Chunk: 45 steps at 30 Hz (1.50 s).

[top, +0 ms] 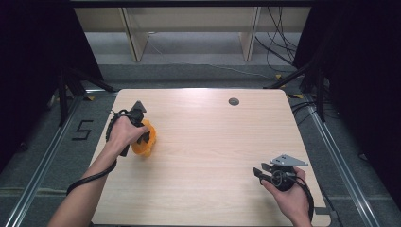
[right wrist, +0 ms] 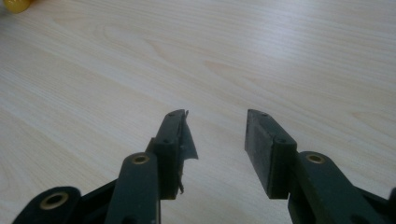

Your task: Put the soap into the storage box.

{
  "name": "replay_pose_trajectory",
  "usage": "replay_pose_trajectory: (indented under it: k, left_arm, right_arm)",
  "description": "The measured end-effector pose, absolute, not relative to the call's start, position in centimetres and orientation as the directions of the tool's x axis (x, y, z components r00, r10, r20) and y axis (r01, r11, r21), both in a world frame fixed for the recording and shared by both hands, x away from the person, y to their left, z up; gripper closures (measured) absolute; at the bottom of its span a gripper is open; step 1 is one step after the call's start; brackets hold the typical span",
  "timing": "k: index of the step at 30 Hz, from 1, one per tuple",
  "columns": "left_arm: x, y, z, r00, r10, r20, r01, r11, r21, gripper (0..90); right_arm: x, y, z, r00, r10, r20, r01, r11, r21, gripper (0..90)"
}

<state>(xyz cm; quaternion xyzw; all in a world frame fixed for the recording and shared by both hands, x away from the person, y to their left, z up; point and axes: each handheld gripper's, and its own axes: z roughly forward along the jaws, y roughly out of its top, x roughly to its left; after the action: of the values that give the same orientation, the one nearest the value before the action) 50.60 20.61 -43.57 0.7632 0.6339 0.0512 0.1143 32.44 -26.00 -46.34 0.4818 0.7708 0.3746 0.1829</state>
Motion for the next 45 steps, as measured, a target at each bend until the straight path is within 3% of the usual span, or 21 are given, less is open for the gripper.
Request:
replay_pose_trajectory:
  k: [12,20,29,45]
  left_arm:
    - [50.4,20.6,-43.1,0.172,0.982,-0.083,0.956,-0.146,0.256,57.3]
    - [50.2,21.1,-42.8,0.236,0.969,-0.068,0.929,-0.205,0.306,47.2]
    - [49.6,21.3,-41.9,0.234,0.968,-0.094,0.917,-0.187,0.352,42.5]
    - [48.3,21.8,-40.3,0.235,0.966,-0.103,0.903,-0.178,0.39,39.7]
  right_arm:
    - [32.5,-25.9,-46.5,-0.473,0.875,0.103,0.611,0.242,0.754,57.4]
    - [32.5,-25.9,-46.5,-0.474,0.874,0.108,0.613,0.24,0.752,56.7]
    - [32.5,-25.9,-46.5,-0.473,0.875,0.107,0.614,0.24,0.752,56.2]
    - [32.5,-25.9,-46.5,-0.473,0.875,0.1,0.61,0.244,0.754,55.6]
